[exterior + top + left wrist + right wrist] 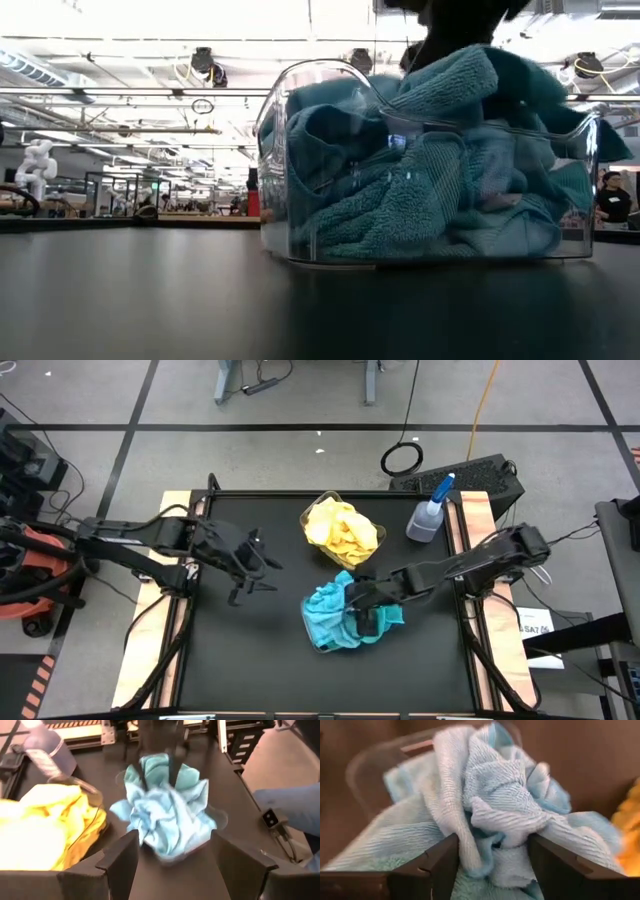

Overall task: Sort microfiber towel by color & place in baskets
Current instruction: Put the blue microfiber cloth into the bottom transparent bin, then return to Home Position

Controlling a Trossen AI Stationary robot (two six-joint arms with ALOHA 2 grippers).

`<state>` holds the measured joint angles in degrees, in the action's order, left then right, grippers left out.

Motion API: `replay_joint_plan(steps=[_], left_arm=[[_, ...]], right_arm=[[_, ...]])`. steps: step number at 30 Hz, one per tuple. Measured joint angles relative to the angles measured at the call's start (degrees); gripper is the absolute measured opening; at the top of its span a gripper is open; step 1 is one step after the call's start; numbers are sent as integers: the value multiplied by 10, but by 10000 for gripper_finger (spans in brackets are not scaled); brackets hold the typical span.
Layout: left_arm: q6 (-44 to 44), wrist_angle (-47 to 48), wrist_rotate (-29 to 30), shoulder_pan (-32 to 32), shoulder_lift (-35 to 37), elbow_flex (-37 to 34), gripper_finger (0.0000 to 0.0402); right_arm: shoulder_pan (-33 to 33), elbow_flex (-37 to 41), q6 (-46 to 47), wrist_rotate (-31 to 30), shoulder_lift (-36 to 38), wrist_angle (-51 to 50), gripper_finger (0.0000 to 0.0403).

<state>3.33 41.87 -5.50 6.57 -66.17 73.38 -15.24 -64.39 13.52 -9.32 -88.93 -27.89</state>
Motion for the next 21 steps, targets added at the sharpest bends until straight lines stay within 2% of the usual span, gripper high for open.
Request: replay_joint_plan(steps=[10, 21], left_arm=[[-1, 90, 89, 0, 55, 0, 252], [-1, 101, 142, 0, 117, -2, 251]], right_arm=[[-18, -6, -27, -12, 155, -25, 235], [-48, -6, -52, -74, 291, -67, 235]])
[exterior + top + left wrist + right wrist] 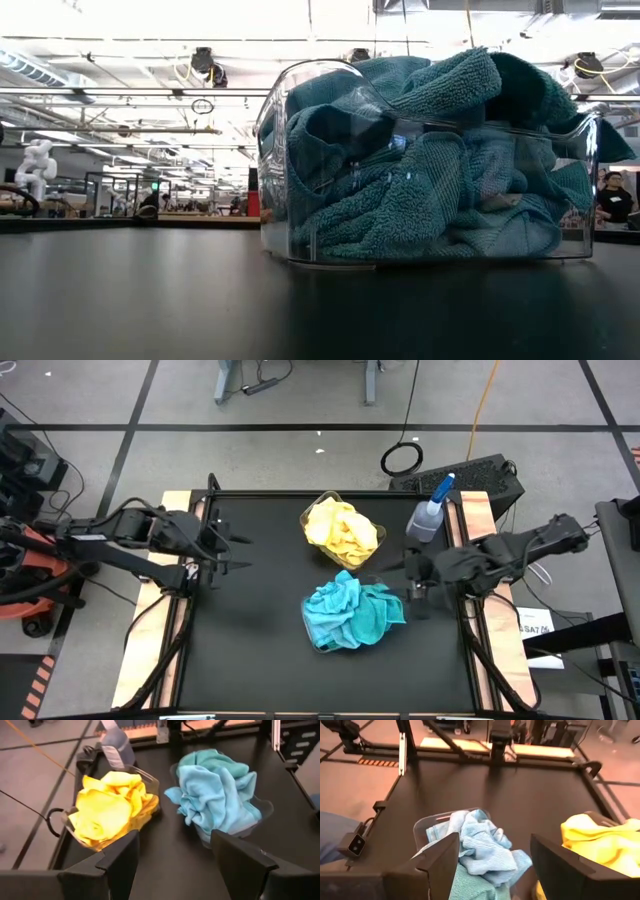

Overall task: Sort microfiber towel by color & place in baskets
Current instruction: Return to Home Position

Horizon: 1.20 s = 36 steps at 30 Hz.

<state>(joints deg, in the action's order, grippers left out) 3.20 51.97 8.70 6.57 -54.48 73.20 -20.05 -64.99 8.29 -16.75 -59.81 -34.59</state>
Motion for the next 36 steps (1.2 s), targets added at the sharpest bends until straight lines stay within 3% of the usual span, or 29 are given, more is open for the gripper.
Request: replay_joint_plan(steps=[9, 19, 27, 36], left_arm=[[-14, -10, 23, 0, 63, -56, 251], [-41, -94, 23, 0, 158, -189, 251], [-59, -194, 12, 0, 236, -312, 251], [-59, -342, -9, 0, 306, -452, 250]], right_arm=[[-24, 0, -2, -44, 59, -56, 235], [-31, 55, 0, -45, 122, -40, 235], [-31, 157, 1, -45, 193, 24, 235], [-31, 332, 0, -44, 307, 160, 235]])
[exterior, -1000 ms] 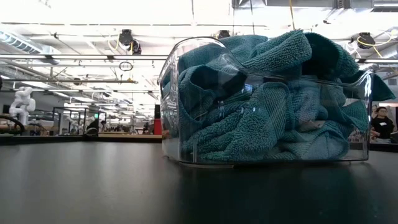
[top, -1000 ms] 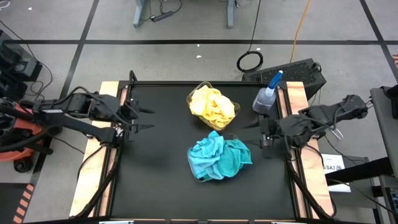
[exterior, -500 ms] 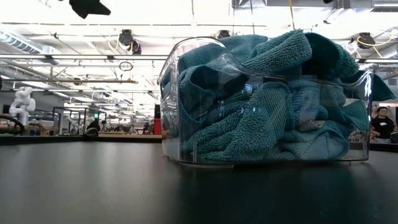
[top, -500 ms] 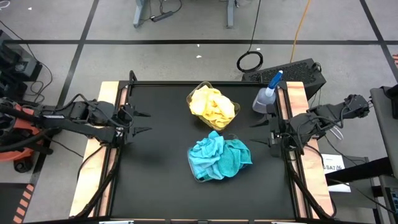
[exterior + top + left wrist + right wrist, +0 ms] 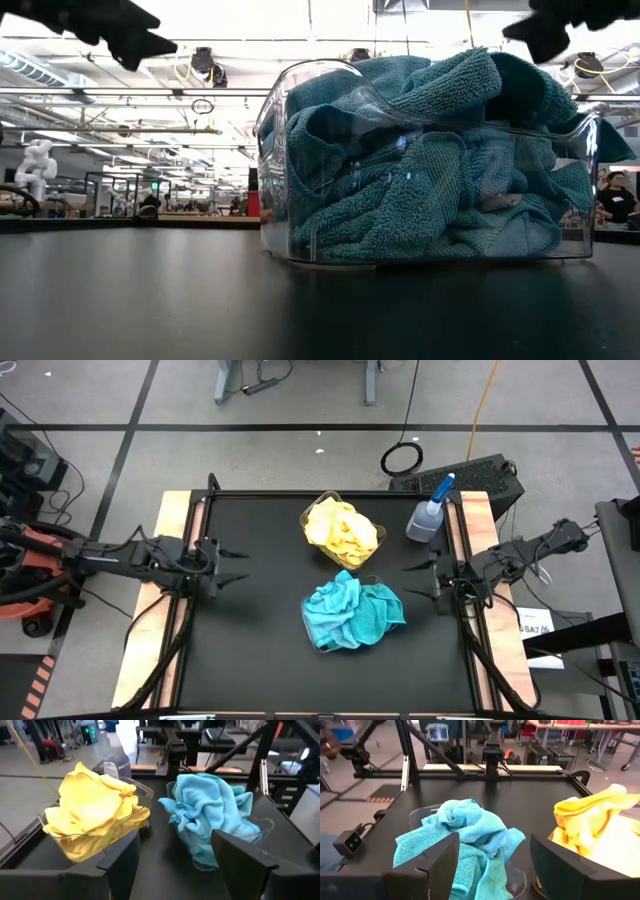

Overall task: Sort microfiber towel by color & place in baskets
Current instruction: Return to Home Position

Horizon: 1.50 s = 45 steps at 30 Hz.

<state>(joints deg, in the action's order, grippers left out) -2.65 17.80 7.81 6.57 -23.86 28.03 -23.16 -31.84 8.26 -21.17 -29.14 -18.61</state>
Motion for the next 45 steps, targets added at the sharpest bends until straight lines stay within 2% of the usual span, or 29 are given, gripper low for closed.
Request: replay_joint_plan(steps=[12, 20, 25, 29, 37, 45], left_arm=[[-1, -207, -1, 0, 62, -174, 250], [-61, -216, 67, 0, 106, -236, 250], [-74, -234, 114, 0, 148, -269, 250], [-90, -222, 129, 0, 180, -276, 250], [-89, -220, 131, 0, 191, -276, 251], [-89, -218, 131, 0, 191, -277, 251]], right_arm=[[0, 216, -64, -1, 129, 197, 235], [0, 312, -115, 0, 184, 252, 235], [0, 310, -135, 1, 197, 236, 235], [0, 310, -153, 1, 197, 235, 235], [1, 310, -109, 0, 196, 236, 235], [1, 310, -104, 2, 196, 237, 235]])
